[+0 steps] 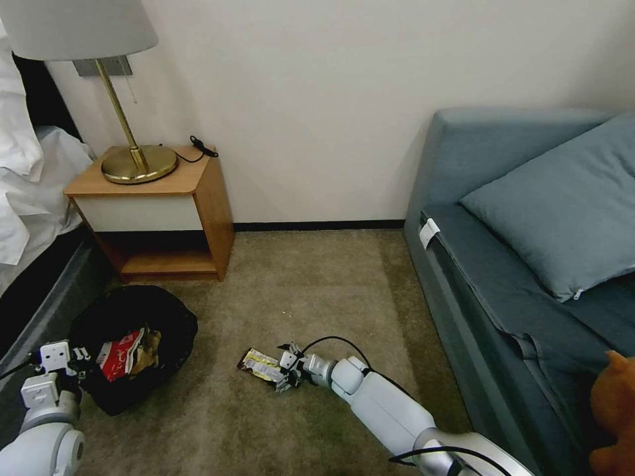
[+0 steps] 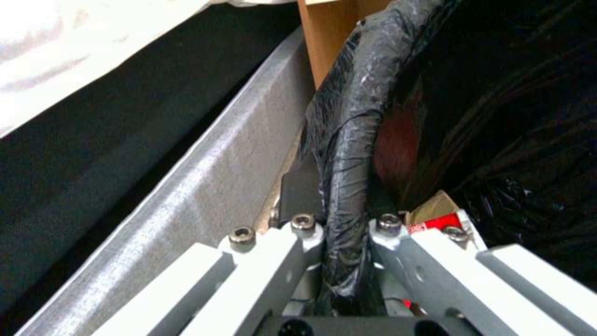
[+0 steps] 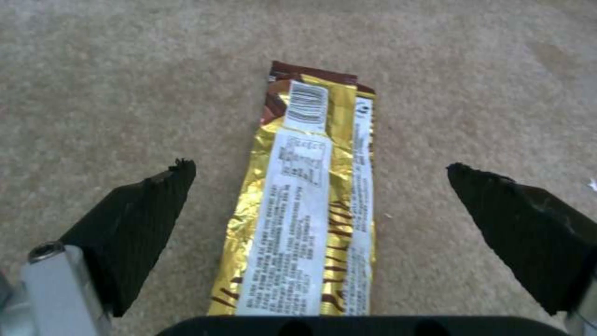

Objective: Pick up the trash bin, then pick up the garbage on the floor and place it into the trash bin.

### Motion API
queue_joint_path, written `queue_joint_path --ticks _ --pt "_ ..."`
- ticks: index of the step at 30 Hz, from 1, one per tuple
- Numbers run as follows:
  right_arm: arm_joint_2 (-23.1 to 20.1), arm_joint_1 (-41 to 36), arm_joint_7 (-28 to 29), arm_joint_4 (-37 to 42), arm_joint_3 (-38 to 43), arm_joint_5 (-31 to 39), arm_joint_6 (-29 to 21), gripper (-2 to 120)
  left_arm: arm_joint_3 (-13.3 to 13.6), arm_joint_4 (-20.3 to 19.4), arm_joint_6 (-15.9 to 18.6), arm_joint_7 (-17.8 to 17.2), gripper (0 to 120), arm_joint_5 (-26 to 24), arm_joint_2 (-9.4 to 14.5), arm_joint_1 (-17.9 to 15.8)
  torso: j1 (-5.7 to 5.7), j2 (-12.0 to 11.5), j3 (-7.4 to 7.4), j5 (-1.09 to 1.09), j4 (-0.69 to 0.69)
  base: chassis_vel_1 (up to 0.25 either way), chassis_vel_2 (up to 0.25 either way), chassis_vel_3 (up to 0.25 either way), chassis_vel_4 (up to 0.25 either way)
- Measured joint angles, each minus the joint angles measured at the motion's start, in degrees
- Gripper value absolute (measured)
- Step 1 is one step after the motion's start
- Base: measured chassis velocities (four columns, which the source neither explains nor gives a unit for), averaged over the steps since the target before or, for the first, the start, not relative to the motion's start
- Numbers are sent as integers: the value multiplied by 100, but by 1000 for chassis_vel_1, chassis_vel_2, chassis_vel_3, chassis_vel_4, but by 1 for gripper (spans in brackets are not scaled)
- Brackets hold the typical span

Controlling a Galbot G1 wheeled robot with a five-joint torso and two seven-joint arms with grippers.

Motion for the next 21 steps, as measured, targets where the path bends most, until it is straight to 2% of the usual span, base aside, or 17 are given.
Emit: queue_joint_path --ticks 12,21 --pt "29 -43 35 -18 77 -76 27 100 -73 -30 24 16 1 -75 112 35 0 0 0 0 0 -10 12 11 -13" --pt "45 -184 141 36 171 -164 64 100 -138 -248 -22 179 1 -80 283 385 0 0 0 0 0 0 0 0 0"
